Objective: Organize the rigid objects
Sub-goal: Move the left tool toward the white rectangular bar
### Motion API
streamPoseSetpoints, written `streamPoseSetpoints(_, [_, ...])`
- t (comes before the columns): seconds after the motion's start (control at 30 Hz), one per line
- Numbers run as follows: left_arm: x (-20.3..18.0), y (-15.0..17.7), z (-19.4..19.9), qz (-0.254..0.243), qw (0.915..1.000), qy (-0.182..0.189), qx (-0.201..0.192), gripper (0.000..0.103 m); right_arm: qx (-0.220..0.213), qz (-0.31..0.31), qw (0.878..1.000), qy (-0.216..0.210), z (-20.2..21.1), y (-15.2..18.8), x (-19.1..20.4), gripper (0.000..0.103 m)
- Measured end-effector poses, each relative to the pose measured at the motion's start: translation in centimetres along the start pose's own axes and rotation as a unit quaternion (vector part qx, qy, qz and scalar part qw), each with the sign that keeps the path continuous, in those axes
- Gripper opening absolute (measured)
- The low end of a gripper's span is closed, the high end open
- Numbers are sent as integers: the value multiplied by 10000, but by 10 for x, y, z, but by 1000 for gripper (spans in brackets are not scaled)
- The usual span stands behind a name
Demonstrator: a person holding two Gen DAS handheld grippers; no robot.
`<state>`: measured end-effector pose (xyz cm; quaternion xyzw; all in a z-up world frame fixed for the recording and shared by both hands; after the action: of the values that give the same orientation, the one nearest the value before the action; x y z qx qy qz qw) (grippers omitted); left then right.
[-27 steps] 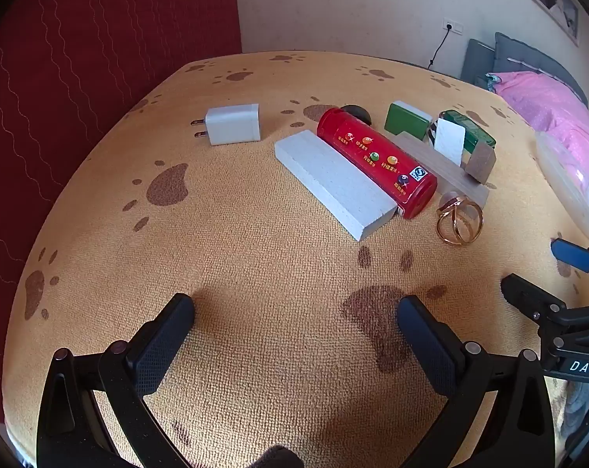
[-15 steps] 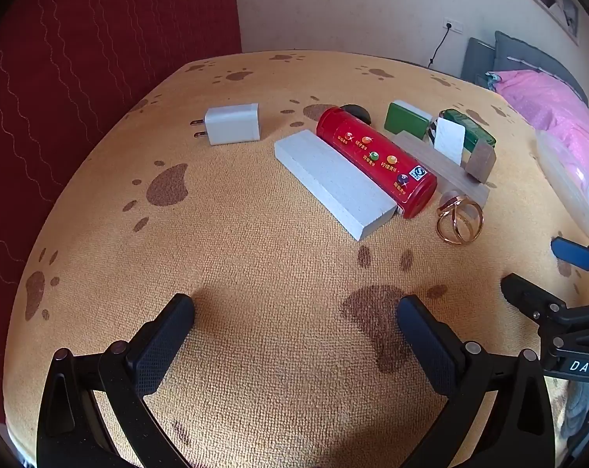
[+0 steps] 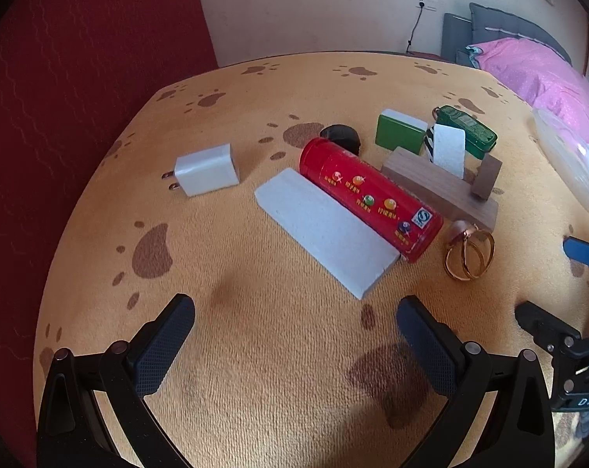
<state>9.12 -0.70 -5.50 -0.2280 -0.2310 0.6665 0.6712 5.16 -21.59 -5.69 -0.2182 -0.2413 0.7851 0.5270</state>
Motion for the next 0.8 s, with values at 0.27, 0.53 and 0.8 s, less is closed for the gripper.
streamPoseSetpoints(0.27, [-7, -25, -21, -461, 9974, 553, 104, 103, 0, 0, 10000, 0, -1, 0, 0, 103])
streamPoseSetpoints(0.53, [-18, -39, -29, -923, 9938, 622, 19, 103, -6, -3, 10000, -9, -1, -1, -1, 103])
streamPoseSetpoints(0.8, [-17, -38, -30, -774, 9924, 960, 14, 98, -7, -3, 10000, -11, -1, -1, -1, 103])
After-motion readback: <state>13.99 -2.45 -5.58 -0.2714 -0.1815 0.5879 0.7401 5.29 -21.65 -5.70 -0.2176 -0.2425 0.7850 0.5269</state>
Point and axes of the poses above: each gripper's, at about its wrist camera, not at the fingertips, and z roughly against the way its jaws point, x to its left, y to its underside, the point moved 8 cm from there along -z, roughly the way its jaws point, and after that the axes turned 8 degrees about z, right-handed, at the moved point
